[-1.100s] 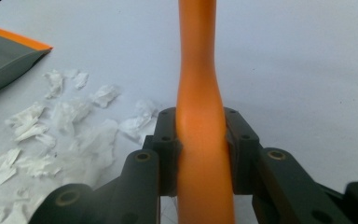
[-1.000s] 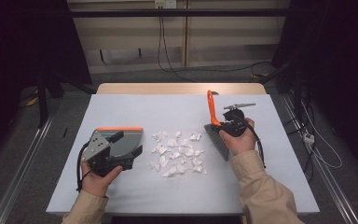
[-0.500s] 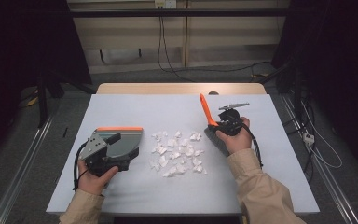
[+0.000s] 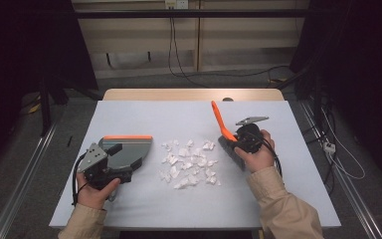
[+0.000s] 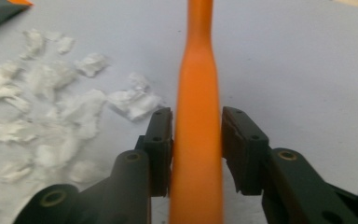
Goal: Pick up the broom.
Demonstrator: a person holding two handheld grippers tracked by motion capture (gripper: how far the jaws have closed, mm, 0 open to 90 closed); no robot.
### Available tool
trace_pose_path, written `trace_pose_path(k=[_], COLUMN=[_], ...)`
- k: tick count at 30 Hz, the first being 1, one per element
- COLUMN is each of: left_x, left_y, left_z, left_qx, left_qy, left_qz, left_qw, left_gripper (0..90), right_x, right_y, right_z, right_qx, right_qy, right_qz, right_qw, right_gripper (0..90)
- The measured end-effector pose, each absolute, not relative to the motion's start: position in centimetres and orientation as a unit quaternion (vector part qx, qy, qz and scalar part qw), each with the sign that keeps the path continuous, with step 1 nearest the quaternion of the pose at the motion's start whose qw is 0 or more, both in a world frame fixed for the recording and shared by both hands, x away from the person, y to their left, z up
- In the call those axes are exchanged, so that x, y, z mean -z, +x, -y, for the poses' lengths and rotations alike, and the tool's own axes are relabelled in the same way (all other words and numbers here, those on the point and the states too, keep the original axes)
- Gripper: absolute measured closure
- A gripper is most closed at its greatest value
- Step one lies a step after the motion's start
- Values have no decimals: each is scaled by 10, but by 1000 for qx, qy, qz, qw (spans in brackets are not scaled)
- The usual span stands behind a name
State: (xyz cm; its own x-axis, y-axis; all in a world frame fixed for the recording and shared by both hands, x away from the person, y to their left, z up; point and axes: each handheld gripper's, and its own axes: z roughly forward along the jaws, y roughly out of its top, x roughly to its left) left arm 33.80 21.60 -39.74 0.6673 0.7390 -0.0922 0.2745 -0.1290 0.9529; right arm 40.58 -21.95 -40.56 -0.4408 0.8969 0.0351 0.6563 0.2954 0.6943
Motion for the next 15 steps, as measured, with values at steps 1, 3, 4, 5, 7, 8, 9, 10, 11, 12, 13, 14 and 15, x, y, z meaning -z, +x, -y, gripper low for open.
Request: trace_pose_path(k=[1,3,4,5,7,8,9,10,11,12,13,14,15], left_x=[397,397,397,397,398,398,398,399,399,399,399,399,400], left_y=[338,338,339,340,340,340,340,339,339,339,340,340,340], left_z=[-216,-217,-218,-219,-219,-220,-220,-220,-221,-222,-223,-223,-224], left_qx=[-208,-209,-211,-212,-210,-210,-210,-209,-208,-209,-209,-208,-206], left_qy=[720,718,718,717,716,719,721,721,720,721,722,720,720], left_qz=[-354,-356,-355,-356,-359,-356,-354,-355,-355,-353,-352,-354,-355], left_qw=[560,561,560,561,561,559,557,558,558,558,557,559,560], left_gripper=[109,109,109,109,109,109,109,109,108,104,101,99,92], right_x=[407,409,409,409,408,408,407,406,405,404,402,402,401], right_y=[406,406,406,406,405,406,408,410,412,415,417,421,426], right_z=[220,223,223,224,225,225,226,227,227,227,227,227,226], right_qx=[-322,-329,-328,-330,-324,-328,-334,-340,-347,-357,-361,-366,-374], right_qy=[503,505,499,496,490,485,482,480,478,474,473,467,463], right_qz=[-781,-776,-781,-782,-790,-792,-792,-792,-790,-786,-785,-785,-785], right_qw=[182,185,185,181,178,174,167,164,166,172,176,177,171], right_gripper=[707,711,712,713,714,714,714,714,714,714,714,714,714])
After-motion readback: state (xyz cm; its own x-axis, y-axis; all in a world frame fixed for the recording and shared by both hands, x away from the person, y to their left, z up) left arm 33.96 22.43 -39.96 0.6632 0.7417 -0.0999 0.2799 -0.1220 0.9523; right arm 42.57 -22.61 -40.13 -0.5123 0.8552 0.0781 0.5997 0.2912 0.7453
